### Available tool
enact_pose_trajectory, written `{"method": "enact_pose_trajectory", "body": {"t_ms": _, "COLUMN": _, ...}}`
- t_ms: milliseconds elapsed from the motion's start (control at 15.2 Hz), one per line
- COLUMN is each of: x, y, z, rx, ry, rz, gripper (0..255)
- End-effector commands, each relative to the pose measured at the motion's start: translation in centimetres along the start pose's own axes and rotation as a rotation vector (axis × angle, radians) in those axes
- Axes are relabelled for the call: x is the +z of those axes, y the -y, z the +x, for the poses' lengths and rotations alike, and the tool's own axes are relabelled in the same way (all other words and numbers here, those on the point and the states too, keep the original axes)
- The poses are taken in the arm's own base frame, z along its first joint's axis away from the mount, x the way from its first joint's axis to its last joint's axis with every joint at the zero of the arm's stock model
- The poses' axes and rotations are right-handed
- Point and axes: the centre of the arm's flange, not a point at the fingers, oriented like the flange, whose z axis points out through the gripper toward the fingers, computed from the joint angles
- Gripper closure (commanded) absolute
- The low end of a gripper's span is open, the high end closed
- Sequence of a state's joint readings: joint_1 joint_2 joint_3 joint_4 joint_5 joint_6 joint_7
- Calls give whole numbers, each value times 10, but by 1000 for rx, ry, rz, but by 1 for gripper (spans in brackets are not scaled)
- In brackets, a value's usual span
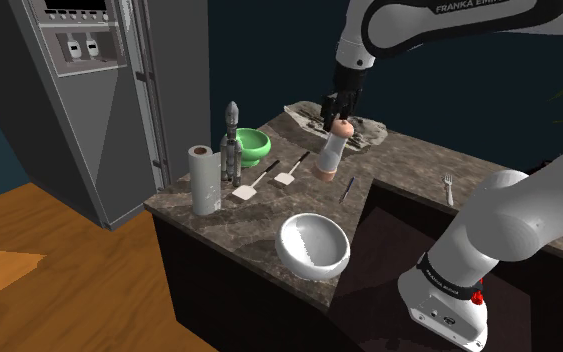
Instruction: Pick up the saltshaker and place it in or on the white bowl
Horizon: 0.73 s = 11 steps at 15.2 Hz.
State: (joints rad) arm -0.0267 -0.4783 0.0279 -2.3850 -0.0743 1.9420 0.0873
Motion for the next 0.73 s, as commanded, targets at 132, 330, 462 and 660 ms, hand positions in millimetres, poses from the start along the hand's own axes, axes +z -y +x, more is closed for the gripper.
{"method": "enact_pose_trajectory", "body": {"t_ms": 132, "x": -22, "y": -2, "z": 1, "rx": 0, "ry": 0, "rz": 0, "gripper": 255}}
{"method": "enact_pose_trajectory", "body": {"t_ms": 330, "x": -38, "y": -3, "z": 2, "rx": 0, "ry": 0, "rz": 0, "gripper": 255}}
{"method": "enact_pose_trajectory", "body": {"t_ms": 462, "x": -45, "y": 7, "z": -4, "rx": 0, "ry": 0, "rz": 0, "gripper": 255}}
{"method": "enact_pose_trajectory", "body": {"t_ms": 660, "x": -60, "y": 38, "z": -24, "rx": 0, "ry": 0, "rz": 0, "gripper": 255}}
